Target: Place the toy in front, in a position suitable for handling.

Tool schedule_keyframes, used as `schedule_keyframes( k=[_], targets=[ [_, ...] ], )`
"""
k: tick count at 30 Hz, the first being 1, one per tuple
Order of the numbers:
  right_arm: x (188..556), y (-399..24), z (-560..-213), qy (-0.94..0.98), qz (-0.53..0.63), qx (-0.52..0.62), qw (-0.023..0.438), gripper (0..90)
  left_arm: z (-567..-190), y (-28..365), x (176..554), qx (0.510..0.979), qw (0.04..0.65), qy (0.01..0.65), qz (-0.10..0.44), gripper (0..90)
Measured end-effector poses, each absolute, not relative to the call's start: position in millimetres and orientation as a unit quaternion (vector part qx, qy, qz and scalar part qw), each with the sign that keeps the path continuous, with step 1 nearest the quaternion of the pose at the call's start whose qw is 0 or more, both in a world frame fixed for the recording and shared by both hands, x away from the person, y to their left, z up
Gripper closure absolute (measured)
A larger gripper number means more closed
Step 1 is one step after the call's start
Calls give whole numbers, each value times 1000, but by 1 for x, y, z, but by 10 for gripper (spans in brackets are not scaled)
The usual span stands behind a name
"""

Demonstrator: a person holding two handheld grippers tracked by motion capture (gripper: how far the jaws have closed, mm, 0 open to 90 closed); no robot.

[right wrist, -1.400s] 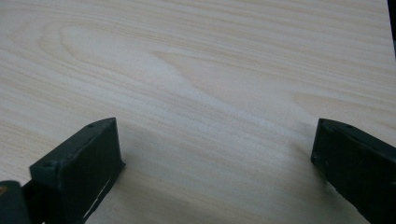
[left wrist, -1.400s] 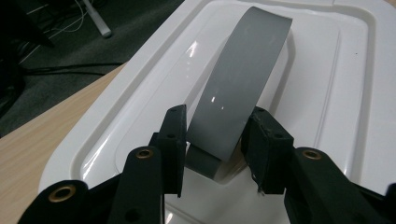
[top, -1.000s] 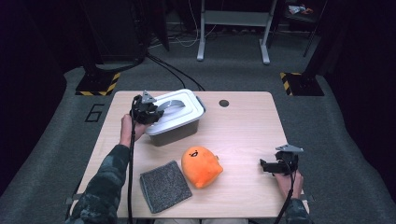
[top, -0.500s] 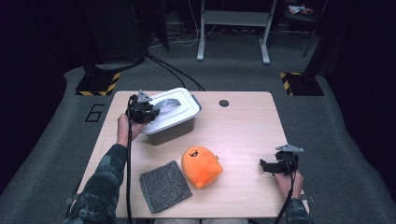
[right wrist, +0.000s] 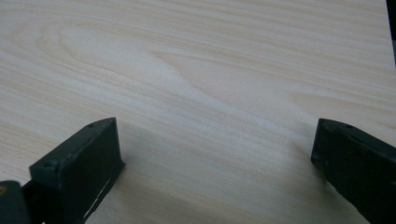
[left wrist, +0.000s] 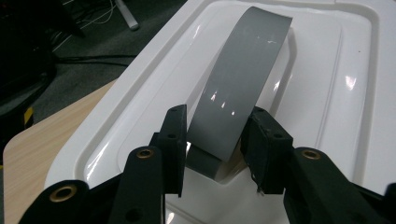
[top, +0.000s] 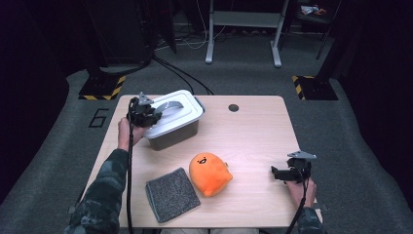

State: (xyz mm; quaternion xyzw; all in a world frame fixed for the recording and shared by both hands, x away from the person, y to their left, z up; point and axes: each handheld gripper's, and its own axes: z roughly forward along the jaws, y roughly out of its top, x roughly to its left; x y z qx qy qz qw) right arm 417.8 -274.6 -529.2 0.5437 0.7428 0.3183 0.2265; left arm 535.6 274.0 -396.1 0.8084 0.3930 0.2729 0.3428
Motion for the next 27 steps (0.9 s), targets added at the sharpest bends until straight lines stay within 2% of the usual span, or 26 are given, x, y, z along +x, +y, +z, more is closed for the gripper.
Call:
schedule_keyframes(
  k=[21, 23, 26, 27],
  targets=[
    [418, -275, -529, 743, 318, 544, 227, 9, -394, 275, 539, 809, 326, 400, 282, 611],
    [418, -275, -529, 743, 318, 544, 227, 9, -393, 275, 539, 805, 325, 406, 287, 560],
    [418, -275, -529, 743, 318, 544, 227, 9, -388, 281, 535, 790, 345, 420, 284, 400],
    [418, -275, -529, 743, 318, 544, 227, 9, -388, 281, 535, 790, 345, 420, 284, 373]
  ],
)
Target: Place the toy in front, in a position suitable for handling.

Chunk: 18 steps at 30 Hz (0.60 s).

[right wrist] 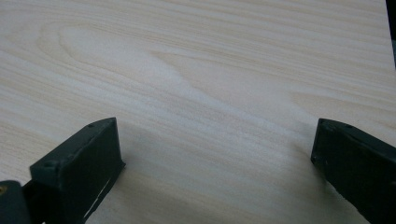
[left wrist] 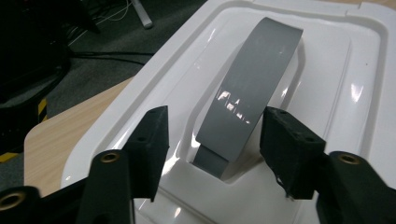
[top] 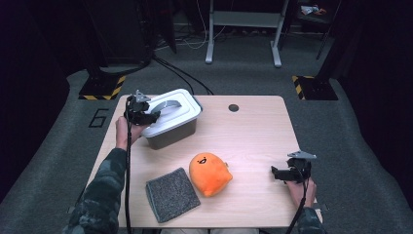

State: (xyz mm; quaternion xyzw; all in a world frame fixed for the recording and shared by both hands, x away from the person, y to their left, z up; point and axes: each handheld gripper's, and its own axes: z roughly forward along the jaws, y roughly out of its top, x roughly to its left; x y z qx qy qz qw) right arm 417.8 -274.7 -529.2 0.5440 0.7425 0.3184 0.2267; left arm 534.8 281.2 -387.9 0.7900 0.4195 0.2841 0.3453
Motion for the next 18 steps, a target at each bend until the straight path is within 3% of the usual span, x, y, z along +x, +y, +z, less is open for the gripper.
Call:
schedule_keyframes(
  k=[7, 18],
  targets=[
    [418, -275, -529, 742, 320, 544, 226, 10, -379, 289, 521, 778, 371, 431, 268, 197],
    [418, -275, -529, 742, 319, 544, 227, 11, -372, 302, 483, 775, 398, 420, 254, 144]
  ],
)
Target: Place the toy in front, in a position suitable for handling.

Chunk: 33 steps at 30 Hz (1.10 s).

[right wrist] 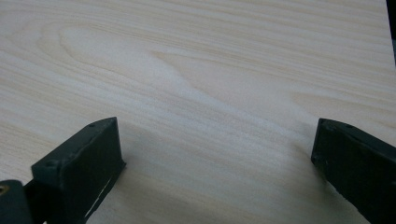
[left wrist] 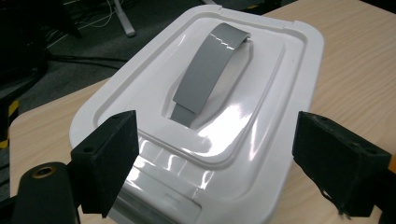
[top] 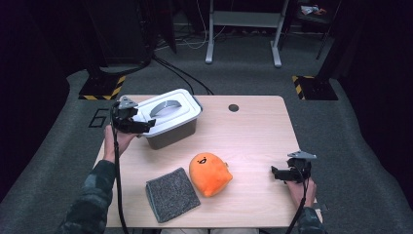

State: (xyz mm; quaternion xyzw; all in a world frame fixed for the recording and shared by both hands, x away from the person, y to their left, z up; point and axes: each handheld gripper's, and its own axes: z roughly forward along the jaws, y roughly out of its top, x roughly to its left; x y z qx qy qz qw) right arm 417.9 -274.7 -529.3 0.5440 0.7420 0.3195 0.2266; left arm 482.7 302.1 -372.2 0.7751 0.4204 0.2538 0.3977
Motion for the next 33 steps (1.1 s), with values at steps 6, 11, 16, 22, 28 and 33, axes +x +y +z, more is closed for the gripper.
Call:
schedule_keyframes(
  k=[6, 11, 16, 22, 28, 33],
  targets=[
    [418, -275, -529, 743, 320, 542, 228, 11, -378, 309, 459, 773, 403, 422, 250, 111],
    [418, -275, -529, 743, 320, 542, 227, 11, -388, 313, 437, 769, 406, 424, 255, 76],
    [418, -275, -529, 743, 319, 544, 226, 12, -404, 318, 418, 769, 399, 427, 261, 66],
    [418, -275, -528, 747, 317, 541, 223, 11, -429, 324, 405, 767, 394, 441, 249, 63],
    [415, -275, -525, 747, 316, 546, 210, 4, -456, 327, 395, 771, 379, 451, 243, 49],
    [405, -263, -509, 745, 339, 543, 189, 24, -480, 333, 392, 771, 356, 474, 234, 38]
  ],
)
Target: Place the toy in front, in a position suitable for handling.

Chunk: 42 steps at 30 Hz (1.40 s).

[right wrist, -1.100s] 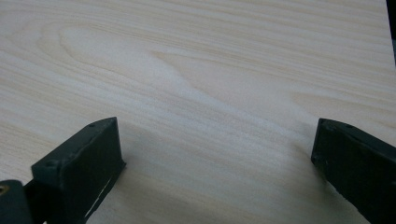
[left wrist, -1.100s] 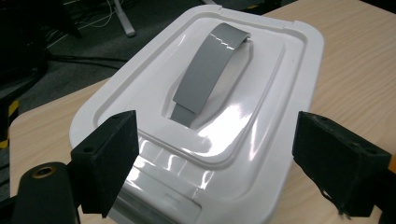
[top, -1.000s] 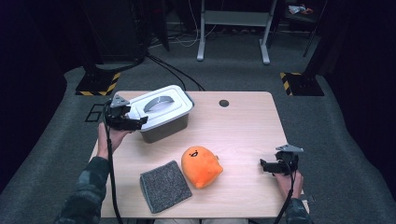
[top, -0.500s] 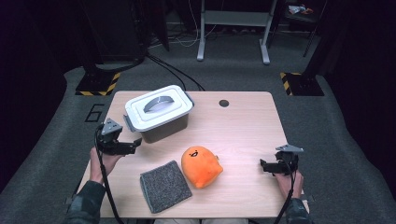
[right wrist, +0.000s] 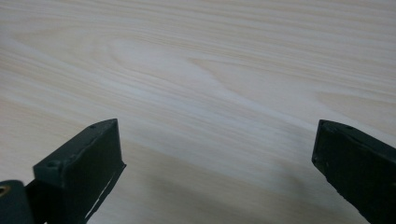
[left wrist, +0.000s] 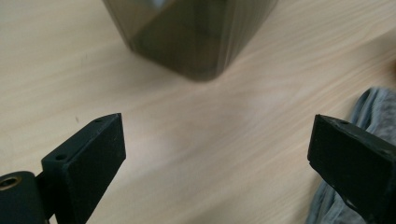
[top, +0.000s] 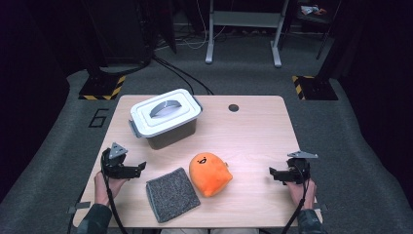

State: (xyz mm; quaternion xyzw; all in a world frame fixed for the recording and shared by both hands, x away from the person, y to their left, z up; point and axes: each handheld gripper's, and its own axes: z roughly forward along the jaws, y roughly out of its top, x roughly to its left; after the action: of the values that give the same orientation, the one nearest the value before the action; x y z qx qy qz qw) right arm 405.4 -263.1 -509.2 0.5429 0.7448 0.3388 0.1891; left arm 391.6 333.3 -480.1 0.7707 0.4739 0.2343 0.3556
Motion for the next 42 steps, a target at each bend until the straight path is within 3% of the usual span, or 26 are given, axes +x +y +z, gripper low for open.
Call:
schedule_keyframes(
  k=[20, 29, 42],
  targets=[
    [386, -164, -463, 791, 397, 450, 118, 53, -525, 348, 403, 769, 329, 516, 187, 33],
    [382, -122, -453, 806, 396, 427, 104, 112, -532, 344, 402, 764, 332, 507, 224, 39],
    [375, -80, -446, 823, 396, 396, 94, 170, -531, 345, 401, 768, 326, 506, 220, 38]
  ],
)
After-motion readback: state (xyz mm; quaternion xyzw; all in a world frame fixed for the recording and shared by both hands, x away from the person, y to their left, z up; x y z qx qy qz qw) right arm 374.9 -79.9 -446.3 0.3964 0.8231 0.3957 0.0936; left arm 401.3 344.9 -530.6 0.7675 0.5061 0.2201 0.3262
